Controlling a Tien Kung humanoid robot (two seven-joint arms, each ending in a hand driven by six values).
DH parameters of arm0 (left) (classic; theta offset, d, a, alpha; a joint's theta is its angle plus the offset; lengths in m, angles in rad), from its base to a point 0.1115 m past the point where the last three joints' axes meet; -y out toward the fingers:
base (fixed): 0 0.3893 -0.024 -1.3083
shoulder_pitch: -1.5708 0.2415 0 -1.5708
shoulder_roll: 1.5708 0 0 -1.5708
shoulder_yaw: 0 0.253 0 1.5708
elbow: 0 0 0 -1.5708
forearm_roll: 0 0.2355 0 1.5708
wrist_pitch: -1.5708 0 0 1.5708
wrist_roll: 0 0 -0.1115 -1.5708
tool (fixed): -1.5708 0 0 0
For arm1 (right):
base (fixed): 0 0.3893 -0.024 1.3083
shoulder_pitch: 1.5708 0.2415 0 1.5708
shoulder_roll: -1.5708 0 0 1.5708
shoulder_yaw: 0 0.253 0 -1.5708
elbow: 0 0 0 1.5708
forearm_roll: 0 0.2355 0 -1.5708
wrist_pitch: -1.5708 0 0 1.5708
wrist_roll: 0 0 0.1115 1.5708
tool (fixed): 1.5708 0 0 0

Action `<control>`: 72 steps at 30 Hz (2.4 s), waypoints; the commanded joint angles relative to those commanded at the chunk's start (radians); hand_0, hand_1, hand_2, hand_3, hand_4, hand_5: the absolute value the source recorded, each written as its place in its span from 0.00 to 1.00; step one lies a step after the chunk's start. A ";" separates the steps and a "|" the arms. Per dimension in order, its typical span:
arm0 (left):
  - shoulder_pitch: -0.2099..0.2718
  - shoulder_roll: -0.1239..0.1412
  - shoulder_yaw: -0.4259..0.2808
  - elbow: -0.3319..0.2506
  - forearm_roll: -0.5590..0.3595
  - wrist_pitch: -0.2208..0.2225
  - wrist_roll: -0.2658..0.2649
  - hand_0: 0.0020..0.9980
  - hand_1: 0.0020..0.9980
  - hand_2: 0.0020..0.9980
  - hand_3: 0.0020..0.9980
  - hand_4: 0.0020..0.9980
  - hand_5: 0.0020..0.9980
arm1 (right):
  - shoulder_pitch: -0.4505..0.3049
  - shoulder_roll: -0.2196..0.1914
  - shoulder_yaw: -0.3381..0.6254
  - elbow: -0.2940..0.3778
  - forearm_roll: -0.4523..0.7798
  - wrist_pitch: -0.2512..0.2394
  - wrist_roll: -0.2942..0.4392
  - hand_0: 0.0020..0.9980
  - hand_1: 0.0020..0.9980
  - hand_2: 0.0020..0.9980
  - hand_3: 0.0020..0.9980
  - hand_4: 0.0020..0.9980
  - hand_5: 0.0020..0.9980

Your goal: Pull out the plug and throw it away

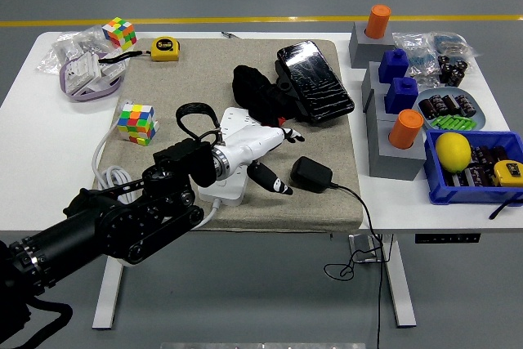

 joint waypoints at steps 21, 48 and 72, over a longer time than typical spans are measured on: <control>0.261 0.258 -0.165 -0.480 -0.006 -0.146 0.139 0.11 0.11 0.16 0.62 0.58 0.05 | -0.004 -0.003 0.019 0.002 -0.009 0.004 0.001 0.56 0.65 0.67 0.57 0.97 0.49; 0.355 0.281 -0.268 -0.522 0.006 -0.281 0.347 0.08 0.09 0.13 0.68 0.71 0.00 | -0.002 -0.009 0.007 0.003 -0.007 0.005 -0.001 0.57 0.65 0.67 0.57 0.97 0.49; 0.357 0.277 -0.260 -0.513 0.003 -0.298 0.365 0.08 0.08 0.13 0.76 0.72 0.00 | -0.008 -0.006 0.012 0.003 -0.009 0.005 -0.002 0.57 0.65 0.67 0.57 0.97 0.49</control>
